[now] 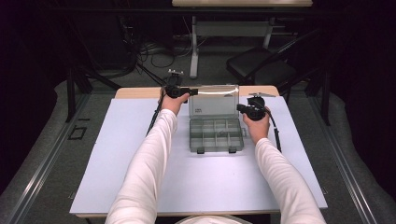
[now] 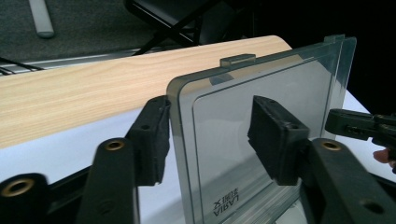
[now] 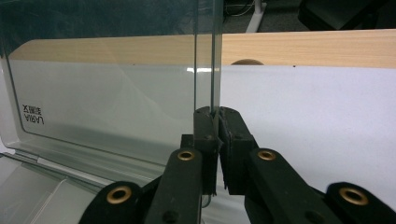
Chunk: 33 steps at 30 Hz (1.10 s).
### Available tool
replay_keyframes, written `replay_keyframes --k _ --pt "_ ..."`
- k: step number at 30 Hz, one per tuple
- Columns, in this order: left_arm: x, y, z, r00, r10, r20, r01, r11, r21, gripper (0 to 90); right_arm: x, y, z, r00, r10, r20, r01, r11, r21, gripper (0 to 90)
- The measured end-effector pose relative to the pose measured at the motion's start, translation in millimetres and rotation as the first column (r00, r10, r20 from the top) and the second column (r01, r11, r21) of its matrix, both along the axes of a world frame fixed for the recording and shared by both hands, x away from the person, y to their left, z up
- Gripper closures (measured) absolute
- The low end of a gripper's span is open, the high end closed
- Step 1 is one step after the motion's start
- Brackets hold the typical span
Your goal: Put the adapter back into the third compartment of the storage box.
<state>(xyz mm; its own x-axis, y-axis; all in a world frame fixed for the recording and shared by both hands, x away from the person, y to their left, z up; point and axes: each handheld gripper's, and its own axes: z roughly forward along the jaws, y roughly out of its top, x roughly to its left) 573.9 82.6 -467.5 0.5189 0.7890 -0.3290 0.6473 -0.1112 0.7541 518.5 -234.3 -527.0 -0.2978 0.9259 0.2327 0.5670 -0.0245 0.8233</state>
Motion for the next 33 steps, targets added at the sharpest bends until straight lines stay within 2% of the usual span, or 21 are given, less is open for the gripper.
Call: replay_keyframes --k 8,13,19,22,27,31,33 --pt "-1.4 1.5 1.3 1.0 0.0 0.009 0.0 0.9997 0.023 58.3 0.0 -0.5 -0.1 1.0 0.006 0.003 -0.006 1.0 0.001 86.3" --pt "-2.1 6.1 2.7 0.9998 -0.005 0.018 0.004 0.9994 0.035 69.1 0.1 -0.6 -0.2 0.9999 0.008 0.006 -0.009 1.0 0.001 86.3" --pt "-3.6 10.0 2.2 0.9996 -0.004 0.028 0.003 0.9995 0.032 77.9 -0.2 -0.1 0.2 0.9999 0.01 0.009 -0.01 1.0 -0.007 86.3" --pt "-4.2 10.8 3.0 0.999 -0.009 0.043 0.007 0.999 0.043 82.2 -0.2 -0.4 0.0 0.9999 0.011 0.013 -0.01 1.0 -0.005 86.4" --pt "-5.6 10.6 2.4 0.9984 -0.011 0.055 0.008 0.9987 0.05 83.0 -0.7 -0.4 -0.2 0.9999 0.009 0.012 -0.009 1.0 0.001 86.3" --pt "-7.3 14.0 -2.8 0.9971 -0.006 0.075 0.004 0.9998 0.02 83.4 -0.6 -0.1 -0.3 0.9996 0.016 0.022 -0.016 1.0 -0.008 86.1" --pt "-8.2 14.9 -2.7 0.9967 -0.017 0.079 0.015 0.9996 0.026 83.4 -0.8 0.4 0.1 0.9996 0.016 0.022 -0.016 1.0 -0.011 86.1"
